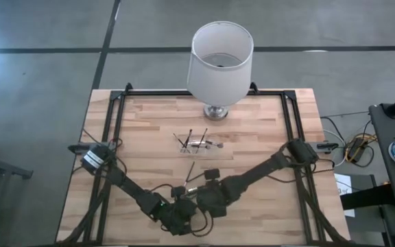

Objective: Put items in baskets/containers
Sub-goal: Put the eyeshadow brush into the transparent organizer

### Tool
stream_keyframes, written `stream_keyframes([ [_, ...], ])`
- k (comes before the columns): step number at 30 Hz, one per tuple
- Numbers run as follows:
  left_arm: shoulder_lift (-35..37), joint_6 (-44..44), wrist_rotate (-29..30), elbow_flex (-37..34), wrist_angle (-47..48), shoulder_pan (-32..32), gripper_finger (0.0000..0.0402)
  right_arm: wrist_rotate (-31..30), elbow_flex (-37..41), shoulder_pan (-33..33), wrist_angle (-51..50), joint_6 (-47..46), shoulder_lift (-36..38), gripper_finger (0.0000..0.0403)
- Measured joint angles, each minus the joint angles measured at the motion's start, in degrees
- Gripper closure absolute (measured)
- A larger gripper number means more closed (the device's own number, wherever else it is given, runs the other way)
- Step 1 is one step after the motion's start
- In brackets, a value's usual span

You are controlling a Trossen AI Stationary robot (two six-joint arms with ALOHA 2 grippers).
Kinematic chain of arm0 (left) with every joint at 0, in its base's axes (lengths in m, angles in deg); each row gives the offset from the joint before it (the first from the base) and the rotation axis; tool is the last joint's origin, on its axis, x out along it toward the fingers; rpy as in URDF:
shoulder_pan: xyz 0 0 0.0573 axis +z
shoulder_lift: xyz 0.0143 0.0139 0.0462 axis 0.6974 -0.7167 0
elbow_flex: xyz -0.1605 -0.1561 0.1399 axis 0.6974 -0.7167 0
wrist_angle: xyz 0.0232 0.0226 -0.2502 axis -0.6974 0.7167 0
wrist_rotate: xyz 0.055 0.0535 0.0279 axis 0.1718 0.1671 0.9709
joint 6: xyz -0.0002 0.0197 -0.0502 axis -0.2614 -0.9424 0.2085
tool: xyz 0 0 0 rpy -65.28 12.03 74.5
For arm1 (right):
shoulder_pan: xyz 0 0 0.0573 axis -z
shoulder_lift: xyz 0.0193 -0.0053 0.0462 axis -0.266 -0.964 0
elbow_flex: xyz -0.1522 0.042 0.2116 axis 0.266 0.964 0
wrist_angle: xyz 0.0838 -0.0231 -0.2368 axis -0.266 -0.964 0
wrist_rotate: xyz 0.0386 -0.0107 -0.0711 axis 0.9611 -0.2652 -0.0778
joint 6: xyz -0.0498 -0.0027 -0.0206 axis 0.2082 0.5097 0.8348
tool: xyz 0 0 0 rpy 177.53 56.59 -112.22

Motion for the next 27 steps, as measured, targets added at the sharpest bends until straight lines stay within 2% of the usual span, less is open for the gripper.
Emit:
stream_keyframes([
  [7, 0.1, 0.5, 0.0, 0.0, 0.2, 0.0, 0.0290, 4.1, 0.7, 2.4, 2.9, 3.8, -0.2, 0.0277],
  [15, 0.3, 1.4, 0.7, 0.0, 1.2, 0.0, 0.0290, 4.6, 1.3, 3.3, 4.4, 7.9, -0.7, 0.0288],
  [20, 0.5, 1.4, 0.8, 0.0, 2.2, 0.0, 0.0290, 10.1, 2.4, 3.8, 5.6, 6.5, -0.7, 0.0303],
  [27, 0.6, 1.4, 0.8, 0.0, 2.8, 0.0, 0.0290, 10.6, 3.7, 3.8, 7.0, 6.2, -0.7, 0.0330],
])
